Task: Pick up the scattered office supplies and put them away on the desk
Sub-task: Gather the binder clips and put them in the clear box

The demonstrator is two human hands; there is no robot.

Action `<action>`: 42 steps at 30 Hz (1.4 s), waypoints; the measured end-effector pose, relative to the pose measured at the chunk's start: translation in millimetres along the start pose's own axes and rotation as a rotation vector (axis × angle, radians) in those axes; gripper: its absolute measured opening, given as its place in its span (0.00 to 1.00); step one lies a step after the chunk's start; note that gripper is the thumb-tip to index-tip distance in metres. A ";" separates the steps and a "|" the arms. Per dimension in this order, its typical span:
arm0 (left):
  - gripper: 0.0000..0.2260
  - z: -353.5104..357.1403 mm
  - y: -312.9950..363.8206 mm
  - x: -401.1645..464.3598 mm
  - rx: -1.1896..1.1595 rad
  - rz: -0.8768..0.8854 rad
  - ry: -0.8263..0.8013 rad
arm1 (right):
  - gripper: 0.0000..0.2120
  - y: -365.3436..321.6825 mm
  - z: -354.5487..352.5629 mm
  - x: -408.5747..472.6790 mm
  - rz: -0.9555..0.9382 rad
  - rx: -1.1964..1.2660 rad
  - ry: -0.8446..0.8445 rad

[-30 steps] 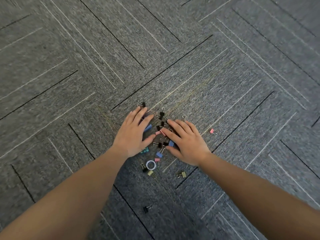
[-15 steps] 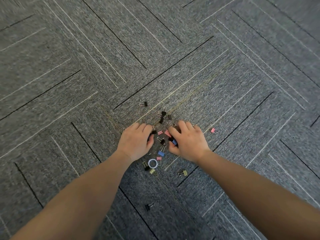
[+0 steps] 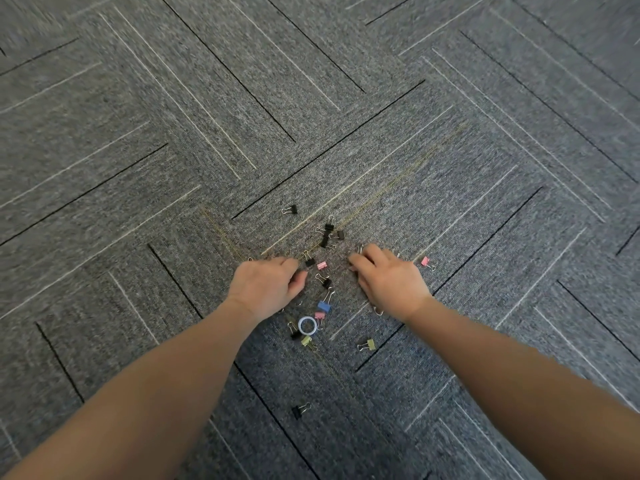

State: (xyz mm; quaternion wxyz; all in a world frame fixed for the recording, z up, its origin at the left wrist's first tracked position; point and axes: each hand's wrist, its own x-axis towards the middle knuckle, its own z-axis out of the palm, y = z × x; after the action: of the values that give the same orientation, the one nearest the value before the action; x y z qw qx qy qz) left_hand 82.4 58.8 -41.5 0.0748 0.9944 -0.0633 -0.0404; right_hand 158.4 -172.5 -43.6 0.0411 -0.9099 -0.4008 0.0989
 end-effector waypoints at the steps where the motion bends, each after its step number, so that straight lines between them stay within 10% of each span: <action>1: 0.15 -1.5 0.8 0.1 0.008 -0.013 -0.006 | 0.13 1.9 -1.2 1.8 -0.013 0.019 0.005; 15: 0.17 -90.3 2.4 14.1 0.022 -0.118 -0.015 | 0.15 -16.2 -93.9 21.7 -0.031 -0.057 -0.169; 24: 0.18 -312.9 -14.1 -102.7 -0.089 -0.432 0.081 | 0.22 -147.8 -331.8 26.6 -0.265 -0.167 -0.197; 30: 0.13 -544.4 -44.1 -216.4 -0.099 -0.803 0.252 | 0.24 -296.8 -538.0 54.7 -0.552 -0.217 -0.018; 35: 0.13 -727.4 -91.4 -342.4 -0.033 -1.141 0.474 | 0.05 -490.9 -696.2 69.3 -0.897 -0.166 0.190; 42: 0.13 -893.9 -124.0 -566.3 0.044 -1.527 0.547 | 0.22 -773.0 -800.2 52.1 -1.210 -0.160 0.309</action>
State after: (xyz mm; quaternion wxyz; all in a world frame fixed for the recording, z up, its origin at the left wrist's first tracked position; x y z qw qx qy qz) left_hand -382.4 383.5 860.6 0.0197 0.7392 0.6525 0.1657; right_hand -194.4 391.5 849.7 0.0792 -0.5260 -0.8403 -0.1049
